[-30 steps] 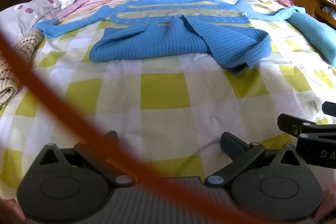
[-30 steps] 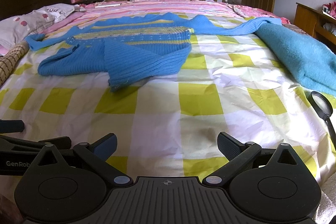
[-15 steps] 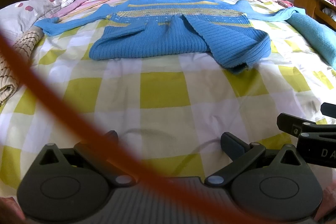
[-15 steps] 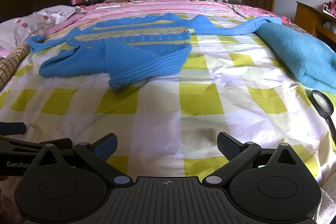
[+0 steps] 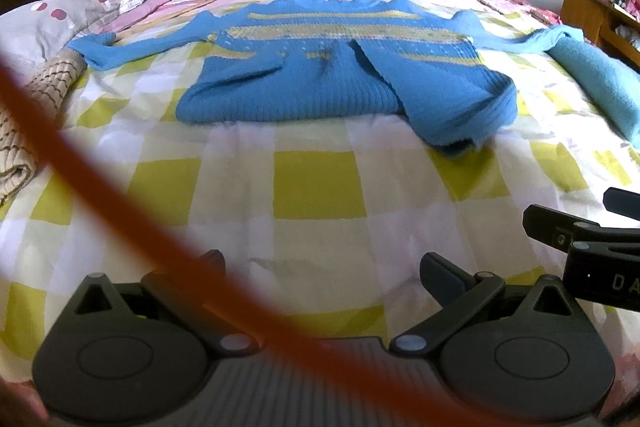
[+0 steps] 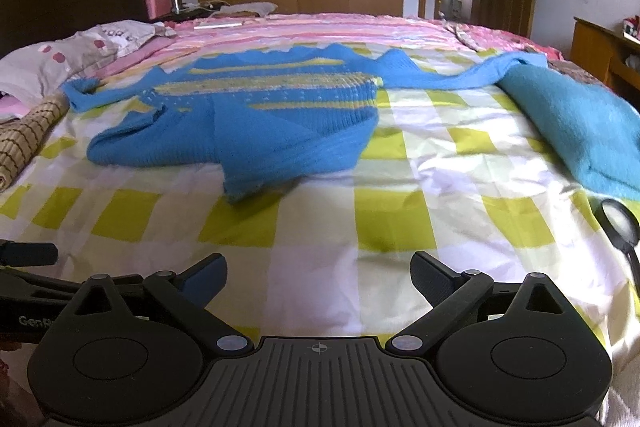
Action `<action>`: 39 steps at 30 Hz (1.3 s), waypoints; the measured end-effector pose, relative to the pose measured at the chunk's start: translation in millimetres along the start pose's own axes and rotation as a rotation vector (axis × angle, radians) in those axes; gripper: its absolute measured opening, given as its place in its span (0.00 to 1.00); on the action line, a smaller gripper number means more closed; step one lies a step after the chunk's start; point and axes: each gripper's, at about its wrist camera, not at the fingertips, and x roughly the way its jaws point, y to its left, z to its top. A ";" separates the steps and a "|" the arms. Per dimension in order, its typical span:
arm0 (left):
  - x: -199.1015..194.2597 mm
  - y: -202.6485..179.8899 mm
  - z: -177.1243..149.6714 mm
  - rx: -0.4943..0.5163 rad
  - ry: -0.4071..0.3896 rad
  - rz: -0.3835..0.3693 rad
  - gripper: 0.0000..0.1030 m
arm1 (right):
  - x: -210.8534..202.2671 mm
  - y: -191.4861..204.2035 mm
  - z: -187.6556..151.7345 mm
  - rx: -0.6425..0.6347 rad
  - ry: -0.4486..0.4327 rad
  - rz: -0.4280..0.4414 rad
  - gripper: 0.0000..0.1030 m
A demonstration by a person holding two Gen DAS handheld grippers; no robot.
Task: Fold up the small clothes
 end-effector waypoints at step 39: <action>86.3 69.6 110.7 0.191 -0.111 0.042 0.17 | 80.4 -19.7 78.4 0.242 0.215 0.284 0.21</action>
